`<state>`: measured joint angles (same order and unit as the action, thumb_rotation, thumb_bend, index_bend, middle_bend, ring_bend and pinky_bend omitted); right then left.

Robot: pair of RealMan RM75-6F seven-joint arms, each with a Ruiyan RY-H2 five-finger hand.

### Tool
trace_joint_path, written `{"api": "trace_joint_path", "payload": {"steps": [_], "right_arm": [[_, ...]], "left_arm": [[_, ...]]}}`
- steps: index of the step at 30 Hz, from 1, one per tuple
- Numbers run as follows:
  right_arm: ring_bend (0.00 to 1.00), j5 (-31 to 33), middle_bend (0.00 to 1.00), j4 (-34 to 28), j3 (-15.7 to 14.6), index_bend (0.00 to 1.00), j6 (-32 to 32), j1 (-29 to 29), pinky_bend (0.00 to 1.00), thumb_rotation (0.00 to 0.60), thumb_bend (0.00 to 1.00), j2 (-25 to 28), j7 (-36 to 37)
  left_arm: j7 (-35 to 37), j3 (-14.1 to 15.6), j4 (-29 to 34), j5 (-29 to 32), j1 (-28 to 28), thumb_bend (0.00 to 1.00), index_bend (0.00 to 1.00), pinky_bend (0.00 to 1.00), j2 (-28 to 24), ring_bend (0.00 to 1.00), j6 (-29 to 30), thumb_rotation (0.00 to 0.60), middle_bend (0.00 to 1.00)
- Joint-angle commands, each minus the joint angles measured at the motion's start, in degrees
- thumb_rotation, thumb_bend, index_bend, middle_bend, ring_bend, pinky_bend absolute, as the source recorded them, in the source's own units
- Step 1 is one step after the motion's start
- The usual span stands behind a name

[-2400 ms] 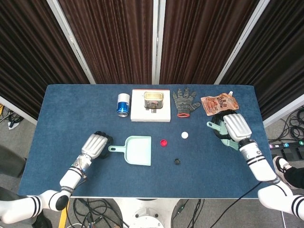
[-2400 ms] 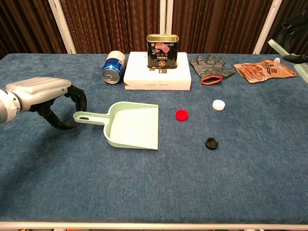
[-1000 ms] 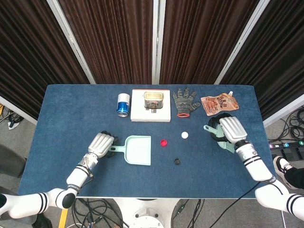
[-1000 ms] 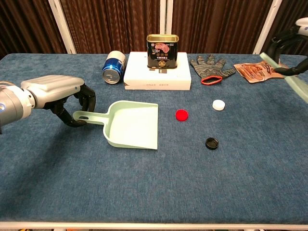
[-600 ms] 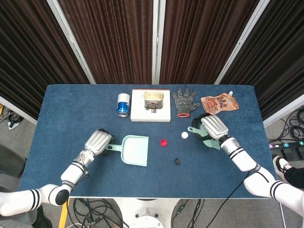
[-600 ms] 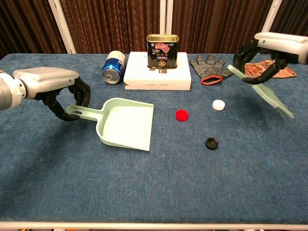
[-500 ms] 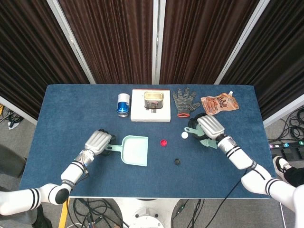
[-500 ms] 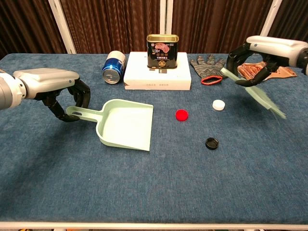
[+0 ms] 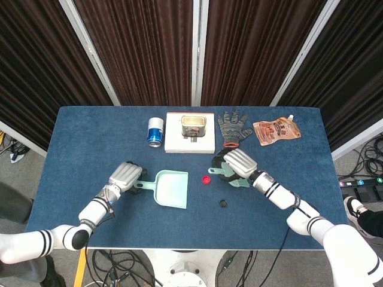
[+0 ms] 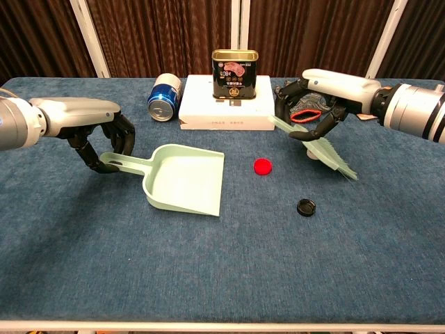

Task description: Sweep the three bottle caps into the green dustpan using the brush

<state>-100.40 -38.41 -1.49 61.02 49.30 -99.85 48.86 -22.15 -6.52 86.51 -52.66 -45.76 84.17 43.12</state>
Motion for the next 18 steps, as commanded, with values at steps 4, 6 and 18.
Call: {"api": "trace_joint_path", "payload": {"steps": [4,6,18], "right_arm": [[0.30,-0.97,0.64,0.40,-1.53,0.76,3.55,0.09,0.25,0.600,0.55,-2.13,3.83],[0.30,-1.24,0.64,0.18,-1.82,0.76,4.84,0.13,0.25,0.600,0.55,-2.76,4.87],[0.30,-4.03,0.65,-7.24,-4.21,0.76,12.56,0.18,0.25,0.600,0.55,-0.88,8.02]], "left_arm": [[0.47,0.46,-0.12,-0.22,-0.33,0.34,0.51,0.26,0.26,0.35,0.36,0.600,0.52],[0.53,0.69,-0.15,-0.27,-0.51,0.34,0.51,0.26,0.36,0.35,0.40,0.600,0.52],[0.85,1.53,0.27,-0.22,-1.12,0.34,0.51,0.26,0.11,0.35,1.19,0.600,0.52]]}}
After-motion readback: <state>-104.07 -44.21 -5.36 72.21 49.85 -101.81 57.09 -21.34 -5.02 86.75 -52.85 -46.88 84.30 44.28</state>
